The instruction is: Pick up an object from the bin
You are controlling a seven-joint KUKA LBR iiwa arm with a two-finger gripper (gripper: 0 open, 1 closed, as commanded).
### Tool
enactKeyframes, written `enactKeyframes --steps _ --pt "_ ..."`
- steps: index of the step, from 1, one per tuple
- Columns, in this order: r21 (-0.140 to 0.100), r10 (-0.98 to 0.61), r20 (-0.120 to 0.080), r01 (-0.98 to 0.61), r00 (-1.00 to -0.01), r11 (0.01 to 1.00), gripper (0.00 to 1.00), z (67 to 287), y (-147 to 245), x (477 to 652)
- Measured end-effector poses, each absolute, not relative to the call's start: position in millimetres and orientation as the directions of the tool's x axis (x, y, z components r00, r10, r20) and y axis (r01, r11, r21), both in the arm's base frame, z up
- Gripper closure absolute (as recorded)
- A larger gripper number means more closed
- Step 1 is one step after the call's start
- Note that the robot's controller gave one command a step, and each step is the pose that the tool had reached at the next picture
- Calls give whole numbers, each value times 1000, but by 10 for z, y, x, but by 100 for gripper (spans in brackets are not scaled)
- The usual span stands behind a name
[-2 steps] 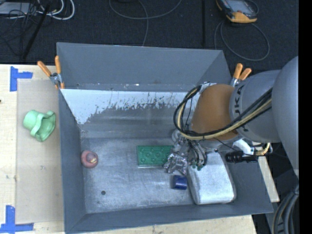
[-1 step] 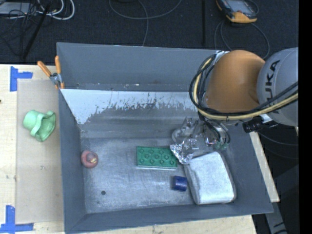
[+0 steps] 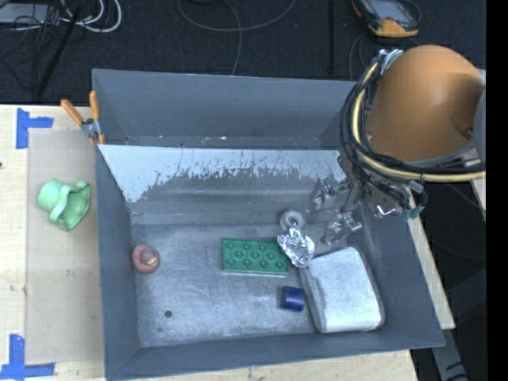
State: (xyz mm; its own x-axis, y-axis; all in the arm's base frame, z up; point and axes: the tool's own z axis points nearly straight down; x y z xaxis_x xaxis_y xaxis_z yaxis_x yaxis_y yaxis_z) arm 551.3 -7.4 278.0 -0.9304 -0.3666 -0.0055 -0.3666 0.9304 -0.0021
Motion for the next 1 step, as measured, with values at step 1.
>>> enactKeyframes --steps 1 --pt "0 -364 -2 -364 -932 932 0 2761 -77 5507"
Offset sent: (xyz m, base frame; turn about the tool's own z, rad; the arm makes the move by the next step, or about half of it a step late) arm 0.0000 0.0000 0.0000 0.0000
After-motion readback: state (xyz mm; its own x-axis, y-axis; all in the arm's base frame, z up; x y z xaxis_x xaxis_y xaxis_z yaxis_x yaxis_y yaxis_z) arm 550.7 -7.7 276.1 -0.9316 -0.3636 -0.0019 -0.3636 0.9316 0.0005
